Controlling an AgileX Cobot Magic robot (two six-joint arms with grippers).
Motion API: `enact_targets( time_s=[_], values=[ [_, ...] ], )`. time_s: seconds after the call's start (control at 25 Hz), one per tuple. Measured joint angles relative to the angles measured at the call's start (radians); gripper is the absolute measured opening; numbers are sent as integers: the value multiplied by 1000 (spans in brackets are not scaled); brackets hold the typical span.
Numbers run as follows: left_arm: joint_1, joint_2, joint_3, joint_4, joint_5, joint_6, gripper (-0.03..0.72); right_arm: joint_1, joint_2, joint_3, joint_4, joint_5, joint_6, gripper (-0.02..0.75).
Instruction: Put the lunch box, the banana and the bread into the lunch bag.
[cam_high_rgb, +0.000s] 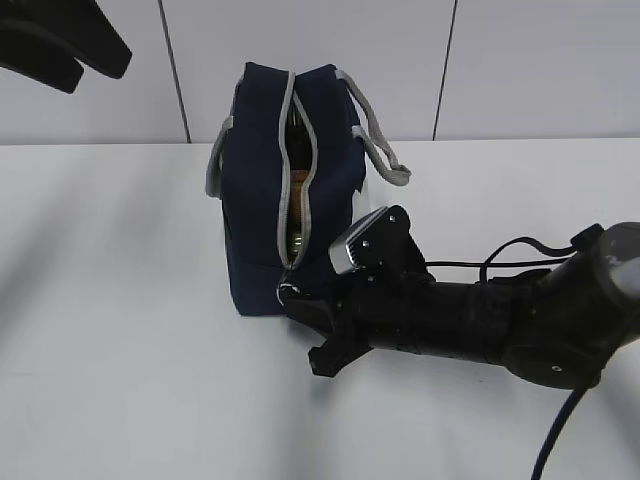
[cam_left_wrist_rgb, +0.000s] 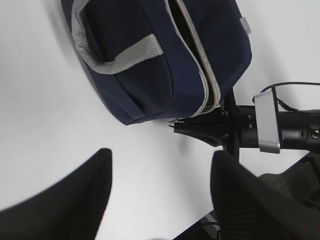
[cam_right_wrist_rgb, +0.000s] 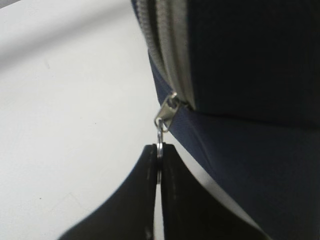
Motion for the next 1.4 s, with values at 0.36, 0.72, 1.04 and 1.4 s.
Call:
enact_targets(
  time_s=[0.36,0.72,1.04,1.4],
  values=[
    [0,0,0,0,-1,0,434,-1,-83,2,-100,-2,39,-16],
    [0,0,0,0,-4,0,434,-33,-163,5,-234,17,143,-16],
    [0,1,0,-4,-4,0,434,-86,-217,-85,-454,35,343,-16],
    [0,20,0,-11,-12,2,434,-88,-229,-291,-794,49,671,-16]
  ],
)
